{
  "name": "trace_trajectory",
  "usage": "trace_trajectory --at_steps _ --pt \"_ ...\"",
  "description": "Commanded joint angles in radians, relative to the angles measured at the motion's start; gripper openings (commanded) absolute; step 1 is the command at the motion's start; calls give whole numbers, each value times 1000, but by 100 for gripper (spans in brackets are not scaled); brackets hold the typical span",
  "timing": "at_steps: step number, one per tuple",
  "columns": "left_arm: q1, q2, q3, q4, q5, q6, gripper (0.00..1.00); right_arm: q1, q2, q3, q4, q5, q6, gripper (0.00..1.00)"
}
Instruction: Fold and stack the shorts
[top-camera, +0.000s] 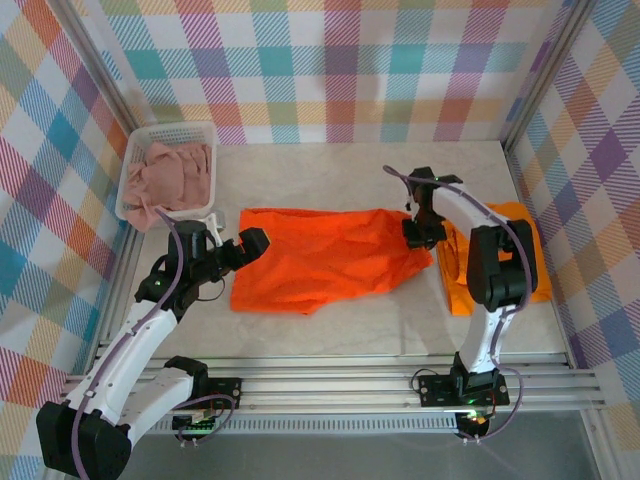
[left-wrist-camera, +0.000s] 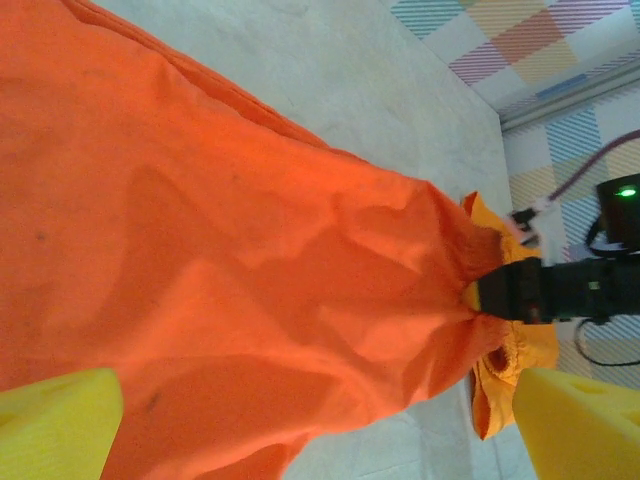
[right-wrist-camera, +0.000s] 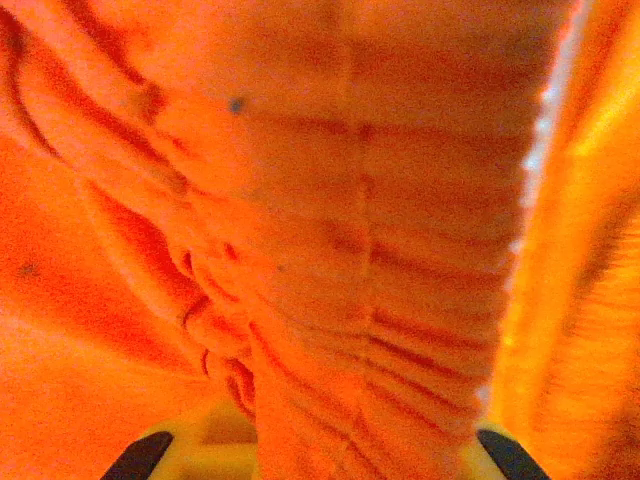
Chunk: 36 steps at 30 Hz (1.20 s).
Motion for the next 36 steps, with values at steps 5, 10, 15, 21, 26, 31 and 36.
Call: trace_trajectory --at_steps 5,10,15,21,26,31,36 --pt "-5 14 -14 -13 -9 -8 100 9 -133 280 -271 258 -60 0" --pt "-25 39 -22 18 2 -24 100 39 -104 424 -369 398 -95 0" --pt "-74 99 -23 70 -1 -52 95 84 -34 523 -437 499 -98 0" --pt "-165 242 8 161 -13 -81 73 146 76 656 -522 581 -50 0" --pt "-216 453 112 220 -12 -72 67 172 126 726 -549 583 -27 0" --pt "-246 690 294 279 35 -74 58 175 137 741 -555 587 -16 0" --pt "-301 939 520 263 46 -71 48 175 129 738 -543 586 -22 0"
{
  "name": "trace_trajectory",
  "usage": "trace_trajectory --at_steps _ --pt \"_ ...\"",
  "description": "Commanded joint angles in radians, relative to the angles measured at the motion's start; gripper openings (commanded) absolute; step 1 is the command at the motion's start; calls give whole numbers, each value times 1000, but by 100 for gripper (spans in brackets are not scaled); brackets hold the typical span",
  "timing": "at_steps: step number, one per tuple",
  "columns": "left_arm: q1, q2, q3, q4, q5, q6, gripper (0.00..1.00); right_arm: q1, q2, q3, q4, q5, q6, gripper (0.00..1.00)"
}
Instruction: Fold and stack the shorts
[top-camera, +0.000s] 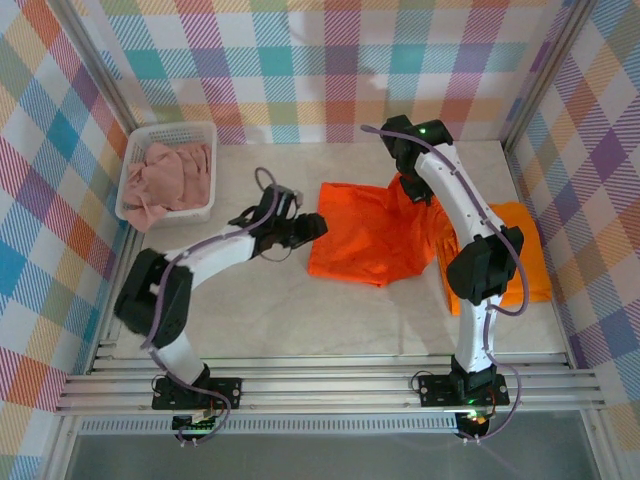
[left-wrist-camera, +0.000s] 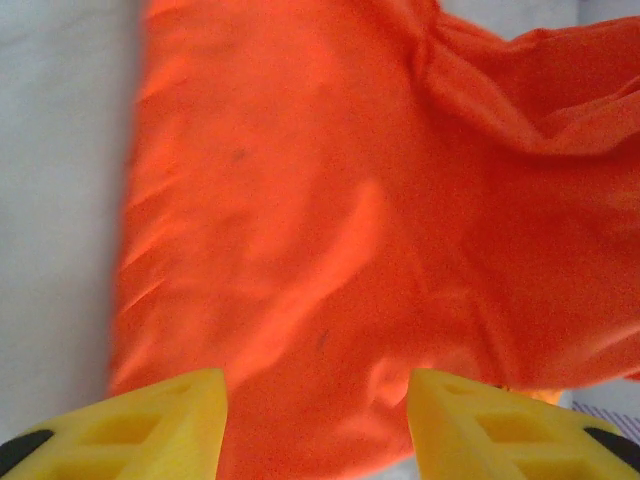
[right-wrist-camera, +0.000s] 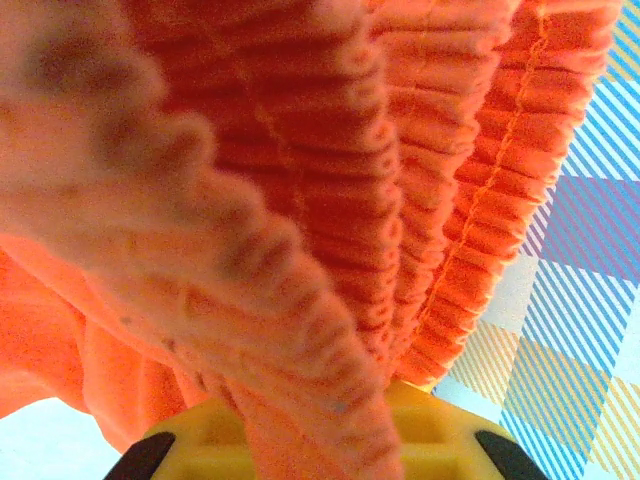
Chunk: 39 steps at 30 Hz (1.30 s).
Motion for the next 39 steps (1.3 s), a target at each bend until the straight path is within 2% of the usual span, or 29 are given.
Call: trace_trajectory --at_steps 1,6,11,17,20,29,33,39 --pt "-39 135 131 10 26 0 47 3 -8 30 -19 26 11 0" --pt "-61 290 234 -7 -1 -12 43 3 -23 12 4 26 -1 0" --pt "-80 312 160 16 -40 -17 42 1 -34 -5 19 24 -10 0" --pt "-106 217 -56 98 -89 -43 41 -1 -49 -16 41 9 -15 0" --pt "-131 145 -174 114 -126 -63 41 0 -53 -22 50 -40 -14 0" --pt "-232 -136 -546 107 -251 -220 42 -40 -49 -76 79 -105 -8 0" --pt "-242 -180 -614 106 -272 -265 44 -80 -27 -124 85 -132 4 0" --pt "-242 -166 -586 70 -280 -266 46 -93 -9 -189 121 -128 -7 0"
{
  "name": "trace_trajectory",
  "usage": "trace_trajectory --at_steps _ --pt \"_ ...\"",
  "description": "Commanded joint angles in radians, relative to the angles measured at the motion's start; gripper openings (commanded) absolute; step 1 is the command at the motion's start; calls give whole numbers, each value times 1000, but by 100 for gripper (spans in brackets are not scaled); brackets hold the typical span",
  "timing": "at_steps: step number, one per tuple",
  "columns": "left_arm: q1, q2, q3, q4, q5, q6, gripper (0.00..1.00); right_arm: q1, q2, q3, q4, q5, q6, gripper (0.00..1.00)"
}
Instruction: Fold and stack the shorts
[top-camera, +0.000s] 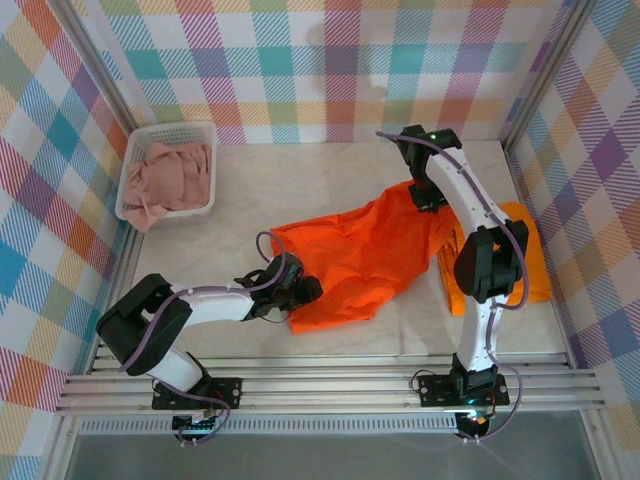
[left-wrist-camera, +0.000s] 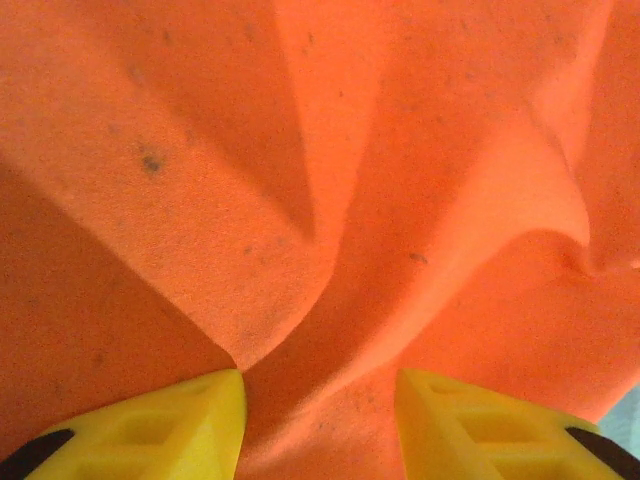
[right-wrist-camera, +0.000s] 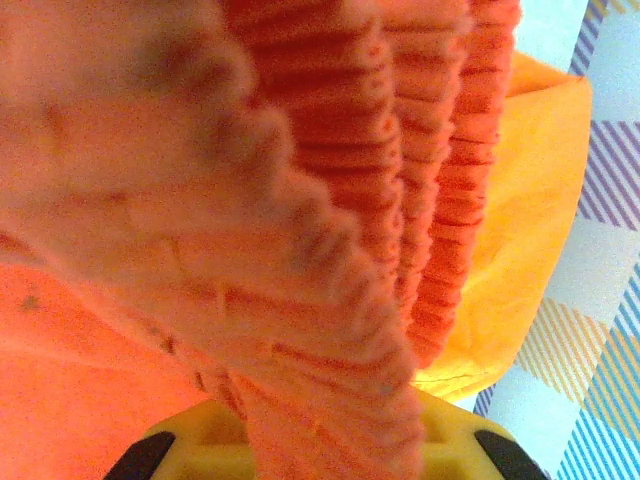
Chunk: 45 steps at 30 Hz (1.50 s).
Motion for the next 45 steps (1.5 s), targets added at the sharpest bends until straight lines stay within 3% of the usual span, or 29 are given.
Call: trace_trajectory --at_steps 1,4,9,16,20,25,36,45 --pt "-13 37 -29 -142 -38 -20 48 3 11 5 -2 11 3 0" --pt "-14 -14 -10 -133 -25 -6 53 10 22 47 -39 19 22 0" --pt "12 -175 97 -263 -37 39 64 57 3 93 -67 115 14 0" --pt "104 -296 221 -417 -17 125 66 99 11 176 -122 279 -22 0" --pt "112 -248 227 -406 5 126 62 135 38 235 -156 329 -20 0" --pt "111 -145 208 -293 27 90 47 185 85 308 -203 350 12 0" --pt "54 87 256 -213 29 68 18 276 180 401 -315 341 136 0" --pt "15 186 237 -147 16 24 9 337 228 457 -376 233 216 1"
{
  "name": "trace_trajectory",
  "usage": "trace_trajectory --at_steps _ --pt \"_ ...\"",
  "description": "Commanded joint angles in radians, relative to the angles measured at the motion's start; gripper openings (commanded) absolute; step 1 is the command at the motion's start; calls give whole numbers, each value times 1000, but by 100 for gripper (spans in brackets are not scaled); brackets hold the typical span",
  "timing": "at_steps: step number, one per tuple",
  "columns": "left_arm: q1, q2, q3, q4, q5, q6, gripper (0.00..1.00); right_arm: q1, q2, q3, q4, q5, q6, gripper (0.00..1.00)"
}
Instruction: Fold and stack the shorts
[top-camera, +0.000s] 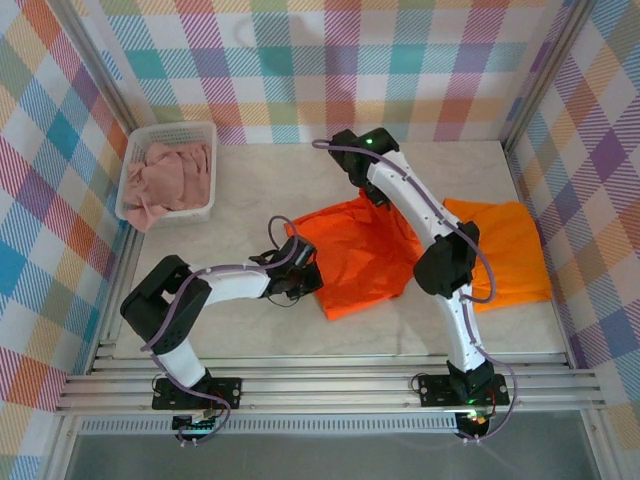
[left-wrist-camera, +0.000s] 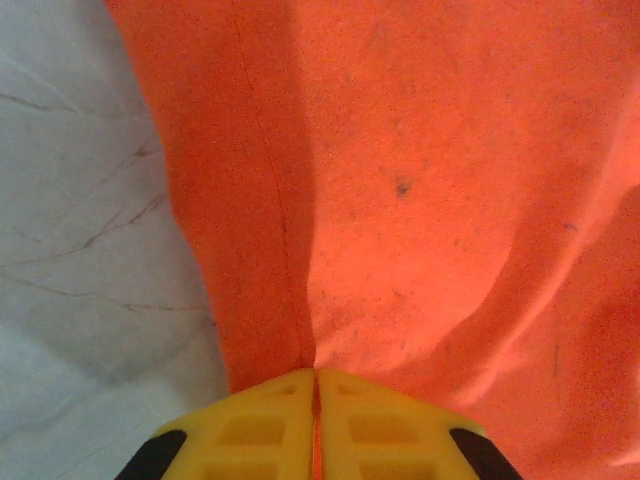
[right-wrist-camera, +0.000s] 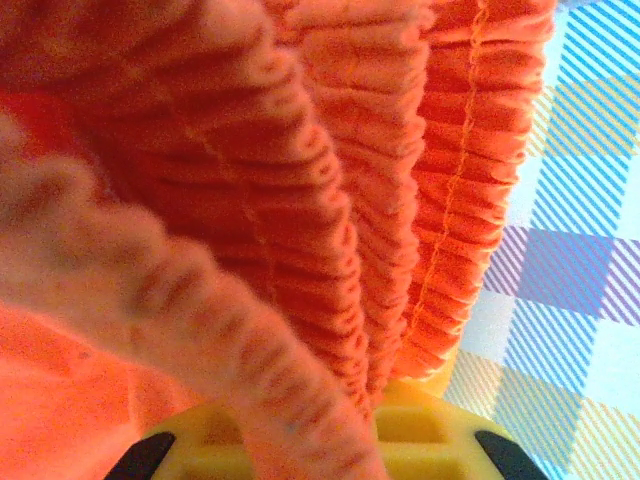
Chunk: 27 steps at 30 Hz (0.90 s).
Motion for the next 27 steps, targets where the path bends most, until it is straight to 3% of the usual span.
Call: trace_trajectory --at_steps 1,22,27 --pt "-19 33 6 37 -4 -17 9 31 17 41 -174 -58 59 1" --pt "-41 79 19 70 -9 -37 7 177 127 44 -165 -401 135 13" --pt "-41 45 -4 100 -7 -55 11 180 158 37 -124 -507 121 24"
